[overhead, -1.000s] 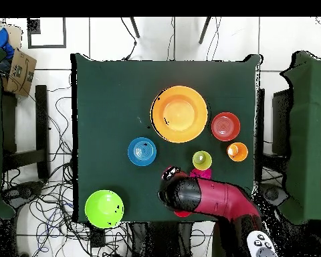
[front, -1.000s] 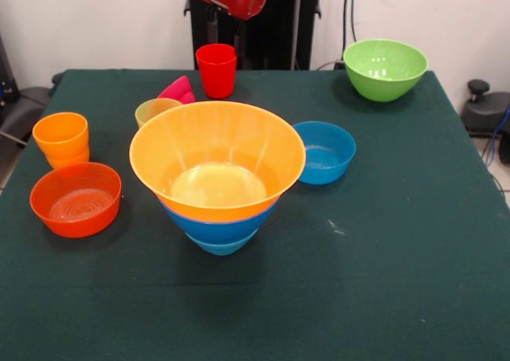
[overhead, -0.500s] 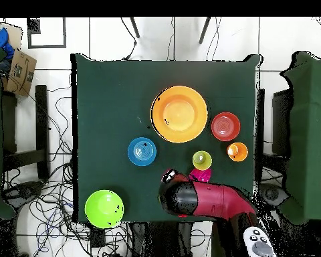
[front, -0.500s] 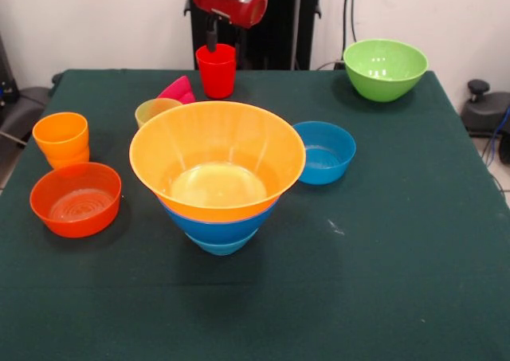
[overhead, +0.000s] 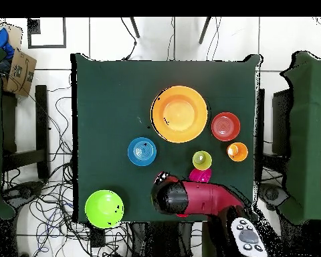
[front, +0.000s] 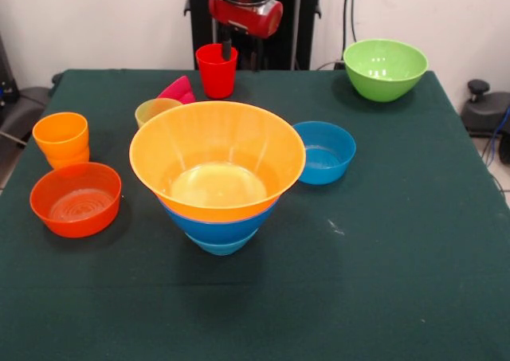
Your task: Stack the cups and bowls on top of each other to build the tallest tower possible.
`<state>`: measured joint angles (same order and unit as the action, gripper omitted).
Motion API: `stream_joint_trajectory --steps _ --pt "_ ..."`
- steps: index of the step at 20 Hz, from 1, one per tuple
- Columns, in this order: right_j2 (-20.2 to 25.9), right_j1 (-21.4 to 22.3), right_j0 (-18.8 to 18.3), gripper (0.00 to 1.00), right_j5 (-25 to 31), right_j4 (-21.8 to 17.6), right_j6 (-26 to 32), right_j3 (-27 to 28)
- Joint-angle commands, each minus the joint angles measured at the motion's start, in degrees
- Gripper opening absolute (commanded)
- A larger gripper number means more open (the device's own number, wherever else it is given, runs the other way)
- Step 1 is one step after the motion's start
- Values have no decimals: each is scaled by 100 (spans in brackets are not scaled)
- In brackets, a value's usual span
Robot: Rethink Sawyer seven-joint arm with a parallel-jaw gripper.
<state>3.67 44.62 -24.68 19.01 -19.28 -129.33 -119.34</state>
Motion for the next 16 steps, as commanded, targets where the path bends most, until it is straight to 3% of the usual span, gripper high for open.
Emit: stream_joint_trajectory --steps 1,9,16 --pt "182 -608 266 100 -624 -385 -271 -145" --pt "-109 -1139 470 100 -1159 -459 -386 -14" --pt "-142 -576 283 100 -514 -474 -5 -223"
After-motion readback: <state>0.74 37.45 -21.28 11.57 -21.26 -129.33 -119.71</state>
